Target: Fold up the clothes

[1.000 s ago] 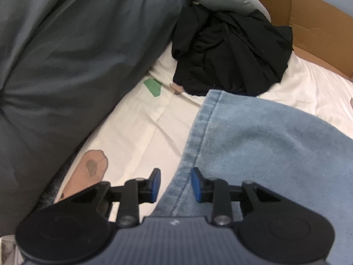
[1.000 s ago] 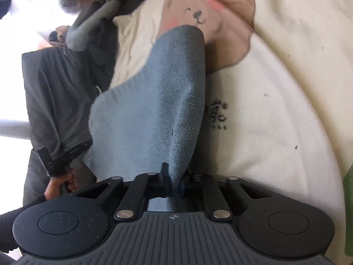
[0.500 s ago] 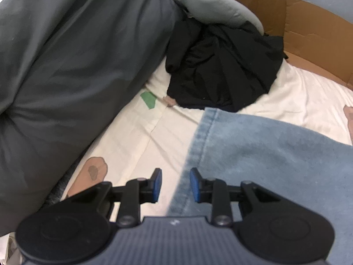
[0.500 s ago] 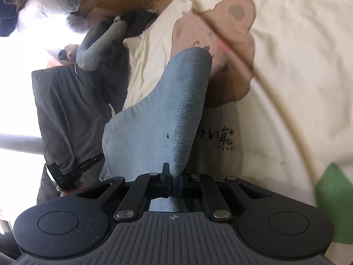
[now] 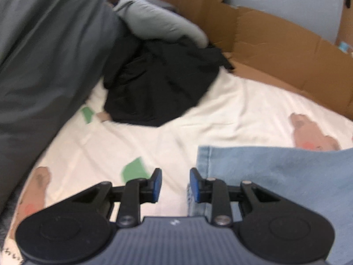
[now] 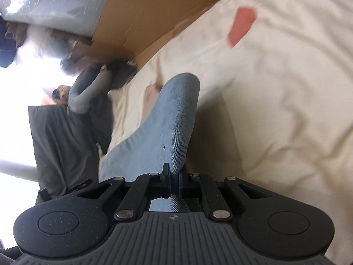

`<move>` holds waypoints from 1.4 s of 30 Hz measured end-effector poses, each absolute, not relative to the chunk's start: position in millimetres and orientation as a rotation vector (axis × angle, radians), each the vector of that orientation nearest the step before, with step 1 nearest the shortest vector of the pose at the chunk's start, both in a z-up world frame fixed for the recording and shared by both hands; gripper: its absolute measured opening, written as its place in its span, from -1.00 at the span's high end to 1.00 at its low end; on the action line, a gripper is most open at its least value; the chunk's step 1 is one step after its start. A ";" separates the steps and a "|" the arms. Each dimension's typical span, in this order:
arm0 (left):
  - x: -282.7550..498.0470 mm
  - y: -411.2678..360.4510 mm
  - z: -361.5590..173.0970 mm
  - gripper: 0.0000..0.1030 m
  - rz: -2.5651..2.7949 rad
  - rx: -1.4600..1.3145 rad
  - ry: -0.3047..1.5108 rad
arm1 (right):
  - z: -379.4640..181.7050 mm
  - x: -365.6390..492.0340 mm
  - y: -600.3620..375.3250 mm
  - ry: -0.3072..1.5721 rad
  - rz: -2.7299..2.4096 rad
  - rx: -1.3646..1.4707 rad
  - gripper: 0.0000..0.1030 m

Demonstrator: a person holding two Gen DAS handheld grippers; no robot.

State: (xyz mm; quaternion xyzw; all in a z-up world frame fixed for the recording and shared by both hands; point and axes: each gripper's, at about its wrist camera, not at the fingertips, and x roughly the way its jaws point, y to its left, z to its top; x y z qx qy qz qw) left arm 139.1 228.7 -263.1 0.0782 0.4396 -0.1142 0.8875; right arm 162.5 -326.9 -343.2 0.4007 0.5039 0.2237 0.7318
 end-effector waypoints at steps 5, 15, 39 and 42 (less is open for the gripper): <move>140.7 197.3 -258.2 0.42 -0.307 0.156 0.927 | -331.1 163.2 -362.6 1.059 0.444 0.836 0.92; 136.0 143.6 -250.6 0.54 -0.455 0.137 0.986 | -344.2 169.9 -409.0 1.086 0.304 0.796 0.89; 136.1 107.7 -328.7 0.95 -0.584 0.219 1.101 | -376.9 96.2 -426.6 1.236 0.386 0.899 0.11; 136.1 107.4 -324.7 0.96 -0.588 0.226 1.103 | -374.4 84.9 -435.5 1.211 0.437 0.993 0.11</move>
